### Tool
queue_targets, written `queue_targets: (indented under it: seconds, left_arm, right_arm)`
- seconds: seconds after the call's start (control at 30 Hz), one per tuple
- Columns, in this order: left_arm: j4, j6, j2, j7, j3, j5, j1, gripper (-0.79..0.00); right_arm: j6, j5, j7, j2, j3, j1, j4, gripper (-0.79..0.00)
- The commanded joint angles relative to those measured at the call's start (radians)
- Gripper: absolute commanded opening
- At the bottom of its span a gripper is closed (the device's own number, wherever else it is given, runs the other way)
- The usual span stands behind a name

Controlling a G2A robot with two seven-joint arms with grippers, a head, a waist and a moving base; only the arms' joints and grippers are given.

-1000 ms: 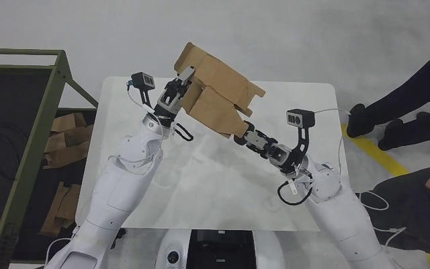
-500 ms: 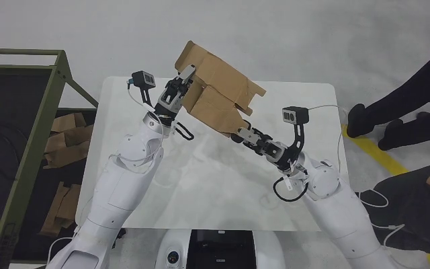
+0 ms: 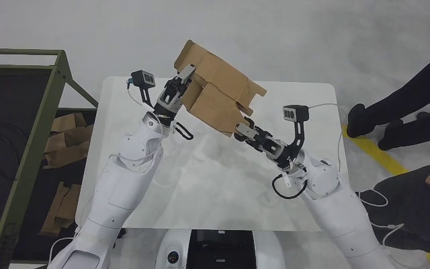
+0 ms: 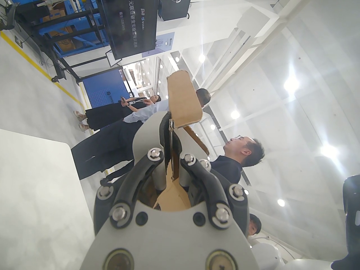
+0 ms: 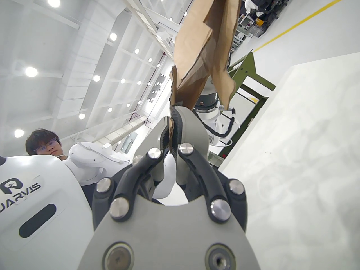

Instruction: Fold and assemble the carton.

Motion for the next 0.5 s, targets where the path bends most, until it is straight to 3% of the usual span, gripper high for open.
queue_targets:
  seconds: [0.0,0.47]
  left_arm:
    - [0.000,-0.002,-0.001,-0.002,-0.001,-0.001,0.000,-0.785]
    - [0.010,-0.056,-0.008,-0.050,-0.009,-0.006,0.013,-0.785]
  right_arm:
    - [-0.002,0.002,0.000,0.000,0.004,0.000,-0.003,-0.785]
    - [-0.021,0.016,-0.011,0.001,0.048,-0.021,-0.032,-0.785]
